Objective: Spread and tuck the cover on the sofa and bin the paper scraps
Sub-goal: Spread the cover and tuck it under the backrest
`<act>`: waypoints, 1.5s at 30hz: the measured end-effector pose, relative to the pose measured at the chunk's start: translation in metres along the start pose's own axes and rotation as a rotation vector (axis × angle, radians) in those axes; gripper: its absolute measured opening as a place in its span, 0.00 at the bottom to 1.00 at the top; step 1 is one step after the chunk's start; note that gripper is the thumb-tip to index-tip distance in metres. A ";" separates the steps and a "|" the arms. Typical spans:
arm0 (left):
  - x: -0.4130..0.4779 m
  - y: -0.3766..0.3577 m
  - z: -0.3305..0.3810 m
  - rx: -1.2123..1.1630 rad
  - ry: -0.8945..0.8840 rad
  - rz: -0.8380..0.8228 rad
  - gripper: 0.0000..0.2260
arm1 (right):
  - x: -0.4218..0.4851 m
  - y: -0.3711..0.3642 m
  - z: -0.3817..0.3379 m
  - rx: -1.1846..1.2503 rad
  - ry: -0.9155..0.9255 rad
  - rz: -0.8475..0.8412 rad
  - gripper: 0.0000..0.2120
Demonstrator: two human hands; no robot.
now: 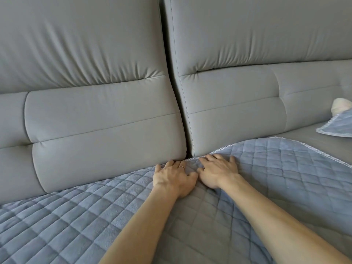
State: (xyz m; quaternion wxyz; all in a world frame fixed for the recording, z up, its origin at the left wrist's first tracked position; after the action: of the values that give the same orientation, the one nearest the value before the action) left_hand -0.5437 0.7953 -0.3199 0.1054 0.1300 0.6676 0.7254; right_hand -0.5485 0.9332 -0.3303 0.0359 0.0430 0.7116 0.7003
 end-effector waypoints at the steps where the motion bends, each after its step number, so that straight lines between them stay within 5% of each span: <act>1: -0.001 -0.003 -0.001 0.016 0.013 -0.004 0.29 | 0.002 -0.004 -0.003 -0.005 0.005 0.005 0.27; 9: -0.013 -0.057 -0.009 0.009 0.172 -0.052 0.27 | 0.007 -0.060 -0.011 0.135 0.097 -0.057 0.25; 13: -0.019 -0.020 -0.005 0.037 0.163 0.141 0.21 | 0.003 -0.023 -0.001 0.362 0.112 0.203 0.26; 20: -0.053 0.021 0.024 0.036 0.075 0.241 0.16 | 0.001 0.017 0.008 -0.037 -0.007 0.646 0.10; 24: -0.089 0.018 0.002 0.029 -0.009 0.192 0.21 | -0.013 0.010 -0.016 0.246 -0.209 0.386 0.16; 26: -0.109 0.005 -0.001 0.048 -0.068 0.014 0.33 | -0.031 0.015 -0.019 0.514 -0.122 0.242 0.15; 28: -0.105 0.011 -0.009 0.035 -0.024 0.005 0.38 | -0.058 0.042 -0.007 0.715 -0.050 0.248 0.14; 32: -0.083 0.036 0.008 0.085 0.188 -0.015 0.30 | -0.126 0.077 0.048 0.402 -0.094 0.510 0.11; 37: -0.127 0.010 0.133 0.005 -0.107 -0.032 0.20 | -0.217 0.031 0.134 0.222 -0.167 0.375 0.16; 45: -0.138 0.019 0.224 -0.157 -0.199 0.055 0.20 | -0.271 0.040 0.196 0.258 -0.217 0.292 0.17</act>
State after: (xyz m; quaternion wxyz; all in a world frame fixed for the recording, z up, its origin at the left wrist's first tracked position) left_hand -0.3392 0.9597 -0.2909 0.1611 0.2107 0.5911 0.7617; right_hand -0.2572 1.0983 -0.2960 0.0047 0.2252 0.7736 0.5923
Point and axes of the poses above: each hand's wrist, its own x-axis towards the middle knuckle, its own y-axis out of the back of the hand, z = x × y, the point moved 6 cm from there along x, towards the middle knuckle, and after that the axes turned 3 degrees about z, right-handed, at the moved point
